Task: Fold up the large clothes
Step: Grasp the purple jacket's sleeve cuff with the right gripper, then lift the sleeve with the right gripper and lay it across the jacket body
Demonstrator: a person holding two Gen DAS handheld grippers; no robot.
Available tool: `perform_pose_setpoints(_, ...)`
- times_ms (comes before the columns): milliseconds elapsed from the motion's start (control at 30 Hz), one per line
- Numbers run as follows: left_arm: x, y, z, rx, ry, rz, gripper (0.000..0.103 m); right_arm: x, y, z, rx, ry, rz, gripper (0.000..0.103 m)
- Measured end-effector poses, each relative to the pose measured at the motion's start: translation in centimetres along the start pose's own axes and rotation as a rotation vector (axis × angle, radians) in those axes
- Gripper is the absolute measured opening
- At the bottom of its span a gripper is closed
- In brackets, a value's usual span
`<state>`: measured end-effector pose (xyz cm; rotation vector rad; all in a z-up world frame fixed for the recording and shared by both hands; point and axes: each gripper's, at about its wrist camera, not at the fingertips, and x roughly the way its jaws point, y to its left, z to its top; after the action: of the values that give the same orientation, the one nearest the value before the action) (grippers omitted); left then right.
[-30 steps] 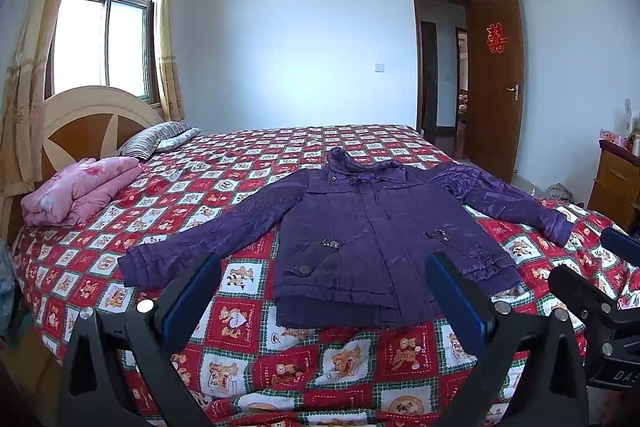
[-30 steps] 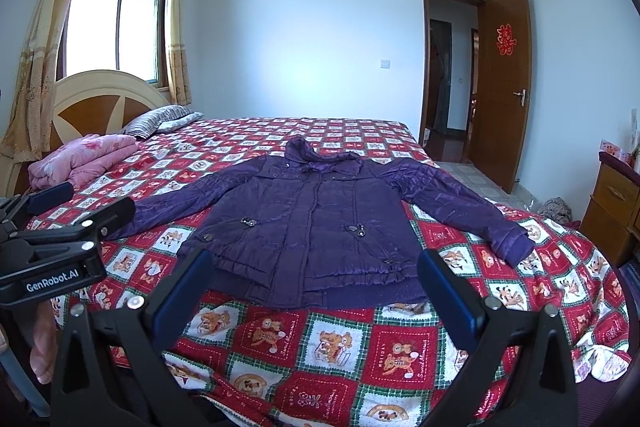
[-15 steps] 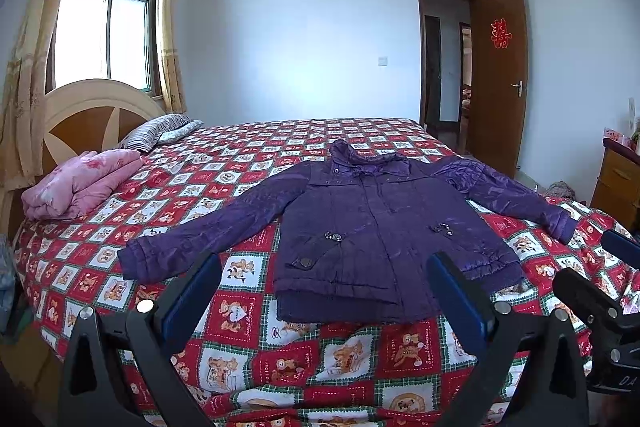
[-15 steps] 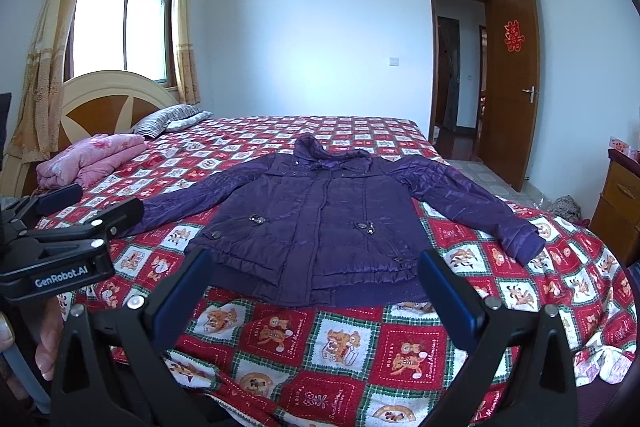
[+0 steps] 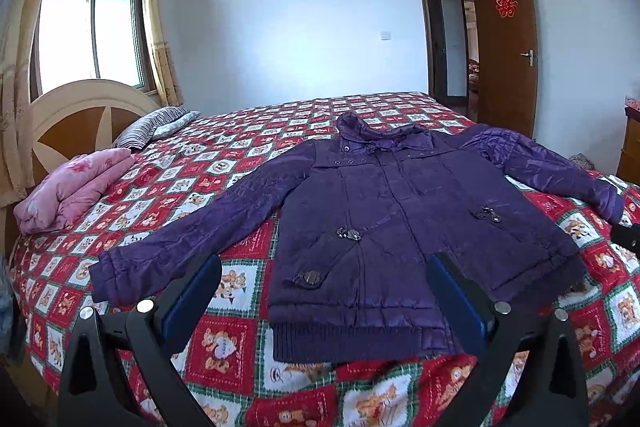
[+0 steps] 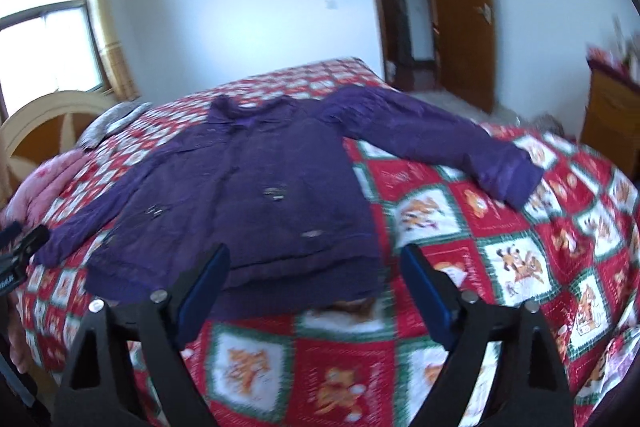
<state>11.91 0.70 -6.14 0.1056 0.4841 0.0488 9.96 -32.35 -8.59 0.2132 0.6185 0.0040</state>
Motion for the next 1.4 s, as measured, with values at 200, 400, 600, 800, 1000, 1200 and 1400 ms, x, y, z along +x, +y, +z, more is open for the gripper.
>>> perform_pose_setpoints(200, 6.7, -0.7, 2.1, 0.038, 0.009, 0.029, 0.102, 2.9, -8.9, 3.6, 0.247, 0.023, -0.098, 0.083)
perform_pose_setpoints(400, 12.7, -0.7, 3.5, 0.058, 0.047, 0.053, 0.102, 5.7, -17.6, 5.8, 0.496, 0.047, -0.196, 0.083)
perform_pose_setpoints(600, 17.0, 0.3, 3.7, 0.052, 0.098, 0.065, 0.102, 8.3, -20.6, 6.3, 0.591, 0.074, -0.210, 0.072)
perform_pose_setpoints(800, 20.2, 0.8, 3.4, 0.035, 0.171, 0.052, 0.102, 9.9, -21.1, 5.9, 0.565, 0.106, -0.200, 0.049)
perform_pose_setpoints(1000, 21.0, 1.7, 3.8, 0.024, 0.190, 0.030, 0.102, 9.5, -20.7, 8.0, 0.456, 0.098, -0.228, 0.030)
perform_pose_setpoints(1200, 20.7, 3.3, 4.9, -0.008, 0.168, 0.034, 0.102, 8.3, -18.3, 12.4, 0.302, 0.031, -0.293, 0.029)
perform_pose_setpoints(1400, 20.7, 5.2, 5.7, -0.024, 0.156, 0.046, 0.102, 6.2, -12.9, 17.0, 0.085, -0.080, -0.341, 0.029)
